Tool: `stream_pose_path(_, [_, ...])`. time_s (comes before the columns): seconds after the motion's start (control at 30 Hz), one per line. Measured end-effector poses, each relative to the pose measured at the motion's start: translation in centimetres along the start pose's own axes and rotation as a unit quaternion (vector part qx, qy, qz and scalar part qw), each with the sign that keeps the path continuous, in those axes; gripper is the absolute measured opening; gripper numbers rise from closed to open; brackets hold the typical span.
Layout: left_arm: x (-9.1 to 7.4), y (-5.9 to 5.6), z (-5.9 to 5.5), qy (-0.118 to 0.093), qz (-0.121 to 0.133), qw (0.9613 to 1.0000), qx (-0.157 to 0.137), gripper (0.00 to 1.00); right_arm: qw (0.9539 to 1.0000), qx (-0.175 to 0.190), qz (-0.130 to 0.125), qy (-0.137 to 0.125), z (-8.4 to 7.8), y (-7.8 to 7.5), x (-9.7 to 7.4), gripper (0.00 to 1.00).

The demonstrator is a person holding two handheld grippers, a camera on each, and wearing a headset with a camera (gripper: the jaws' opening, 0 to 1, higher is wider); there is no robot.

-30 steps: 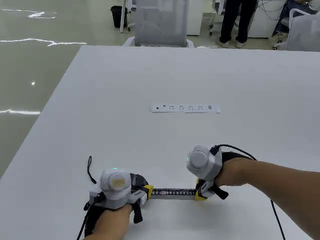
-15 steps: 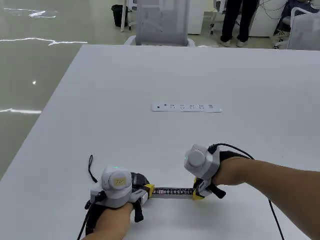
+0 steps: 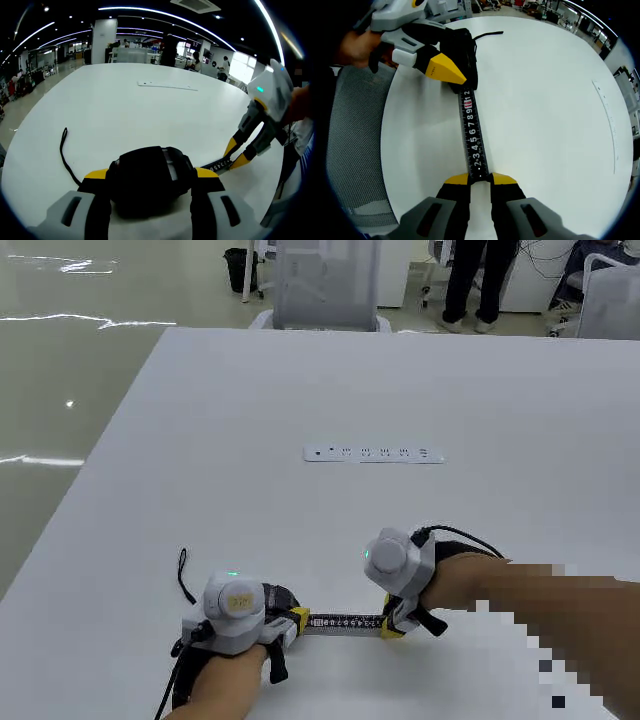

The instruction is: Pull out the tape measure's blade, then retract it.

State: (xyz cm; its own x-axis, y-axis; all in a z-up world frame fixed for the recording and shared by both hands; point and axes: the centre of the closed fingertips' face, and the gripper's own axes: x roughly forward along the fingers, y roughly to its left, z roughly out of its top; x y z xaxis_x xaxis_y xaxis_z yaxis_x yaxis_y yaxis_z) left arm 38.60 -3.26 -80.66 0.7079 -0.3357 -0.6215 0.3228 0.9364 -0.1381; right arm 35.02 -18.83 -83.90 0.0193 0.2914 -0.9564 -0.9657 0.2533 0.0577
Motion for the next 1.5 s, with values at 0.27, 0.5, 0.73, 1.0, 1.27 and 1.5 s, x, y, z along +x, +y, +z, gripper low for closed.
stream_pose_path(0.27, [0.0, 0.0, 0.0, -0.001, -0.001, 1.0, 0.0, 0.61, 1.0, -0.001, 0.001, -0.002, 0.4, 0.1, 0.1, 0.15])
stream_pose_path(0.5, [0.0, 0.0, 0.0, -0.001, -0.001, 1.0, 0.0, 0.61, 1.0, -0.002, 0.0, -0.004, 0.7, 0.1, 0.2, 0.15])
stream_pose_path(0.73, [0.0, 0.0, 0.0, 0.0, -0.002, 1.0, 0.001, 0.61, 0.9999, -0.002, -0.001, -0.012, 1.0, 0.3, 0.3, 0.14])
stream_pose_path(1.0, [0.0, 0.0, 0.0, 0.001, -0.004, 1.0, 0.002, 0.61, 0.9999, -0.004, -0.001, -0.015, 1.4, 0.3, 0.5, 0.14])
stream_pose_path(1.27, [0.0, 0.0, 0.0, 0.0, -0.004, 1.0, 0.002, 0.61, 0.9995, -0.01, -0.002, -0.029, 2.0, 0.5, 0.6, 0.14])
stream_pose_path(1.5, [0.0, 0.0, 0.0, 0.001, -0.005, 1.0, 0.002, 0.61, 0.9994, -0.008, -0.003, -0.034, 2.4, 0.6, 0.6, 0.14])
